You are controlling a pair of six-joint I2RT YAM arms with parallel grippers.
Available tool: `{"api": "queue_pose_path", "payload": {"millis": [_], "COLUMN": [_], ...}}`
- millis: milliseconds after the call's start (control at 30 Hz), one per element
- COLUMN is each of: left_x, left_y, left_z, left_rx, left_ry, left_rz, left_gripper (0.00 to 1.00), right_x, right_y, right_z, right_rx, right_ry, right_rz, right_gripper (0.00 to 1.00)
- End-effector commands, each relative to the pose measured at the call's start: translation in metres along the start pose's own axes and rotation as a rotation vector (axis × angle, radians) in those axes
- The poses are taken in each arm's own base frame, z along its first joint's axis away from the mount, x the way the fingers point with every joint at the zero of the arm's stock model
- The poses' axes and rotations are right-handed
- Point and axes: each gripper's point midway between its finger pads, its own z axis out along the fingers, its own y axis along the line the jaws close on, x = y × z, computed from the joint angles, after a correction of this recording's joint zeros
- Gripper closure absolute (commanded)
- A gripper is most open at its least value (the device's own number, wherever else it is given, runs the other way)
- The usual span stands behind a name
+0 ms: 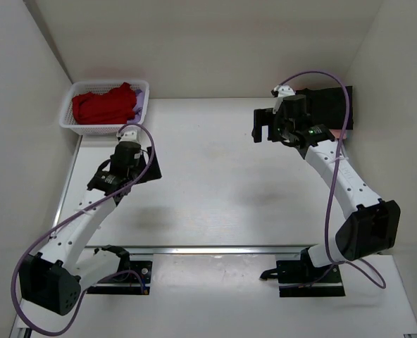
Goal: Fold and stack the t-shirts
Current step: Grab crumpled tshirt from bin with the left arm
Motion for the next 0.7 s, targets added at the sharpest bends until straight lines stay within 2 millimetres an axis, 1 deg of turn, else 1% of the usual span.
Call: {"api": "queue_pose_path", "payload": {"millis": [0,33,67,100,133,167,200,233,267,300,333,367,400,433,467,500,533,567,600,633,667], "left_x": [-0.064,-0.075,-0.096,-0.116,-0.125,-0.149,-0.164,-0.187,-0.206,-0.205,-0.224,-0.235,-0.232,-0.248,-0.27,-0.264,-0.272,-0.304,-0.312,-0.294,-0.323], "left_y": [0.017,0.017,0.015,0.008,0.016,0.006,0.01,0.006,0.01,0.012,0.005,-0.003,-0.01,-0.015,-0.018,-0.015,-0.008,-0.009,-0.008,0.003,0.004], "left_z": [-0.013,-0.016,-0.021,-0.028,-0.031,-0.039,-0.031,-0.035,-0.022,0.007,0.007,0.023,0.049,0.067,0.065,0.099,0.123,0.118,0.14,0.174,0.165], "left_rx": [-0.091,-0.083,-0.075,-0.07,-0.145,-0.146,-0.16,-0.127,-0.132,-0.152,-0.164,-0.165,-0.167,-0.16,-0.148,-0.129,-0.138,-0.126,-0.126,-0.173,-0.172], "left_ry": [-0.205,-0.245,-0.33,-0.422,-0.477,-0.588,-0.611,-0.645,-0.621,-0.564,-0.606,-0.604,-0.567,-0.569,-0.602,-0.542,-0.51,-0.555,-0.514,-0.424,-0.474], "left_rz": [0.054,0.07,0.136,0.246,0.279,0.334,0.354,0.331,0.267,0.243,0.266,0.282,0.295,0.257,0.217,0.174,0.125,0.088,0.089,0.066,0.045], "left_gripper": [0.01,0.01,0.02,0.01,0.01,0.01,0.01,0.02,0.1,0.15,0.18,0.18,0.21,0.28,0.33,0.36,0.49,0.6,0.66,0.73,0.78], "right_x": [0.001,0.0,0.002,0.002,0.0,0.002,0.0,-0.004,-0.003,-0.003,-0.005,-0.008,-0.01,-0.009,-0.011,-0.014,-0.014,-0.011,-0.011,-0.011,-0.005], "right_y": [0.008,0.005,0.006,0.003,0.0,-0.006,-0.011,-0.013,-0.018,-0.022,-0.022,-0.027,-0.034,-0.037,-0.042,-0.045,-0.047,-0.053,-0.057,-0.058,-0.067], "right_z": [-0.016,-0.022,-0.024,-0.026,-0.028,-0.025,-0.028,-0.03,-0.031,-0.03,-0.032,-0.03,-0.033,-0.032,-0.03,-0.03,-0.03,-0.029,-0.029,-0.029,-0.027], "right_rx": [-0.04,-0.034,-0.043,-0.039,-0.041,-0.027,-0.018,-0.015,0.002,0.008,0.004,0.008,0.021,0.023,0.033,0.035,0.035,0.04,0.049,0.05,0.065], "right_ry": [-0.001,-0.01,-0.004,0.001,0.004,0.019,0.016,0.015,0.015,0.017,0.014,0.007,0.0,0.004,-0.002,-0.009,-0.008,-0.002,-0.004,-0.003,0.009], "right_rz": [0.034,0.034,0.037,0.036,0.031,0.032,0.031,0.027,0.025,0.041,0.046,0.064,0.081,0.084,0.102,0.104,0.116,0.123,0.136,0.137,0.15], "right_gripper": [0.01,0.01,0.01,0.0,0.01,0.01,0.01,0.01,0.01,0.01,0.01,0.01,0.01,0.01,0.0,0.01,0.01,0.01,0.0,0.01,0.01]}}
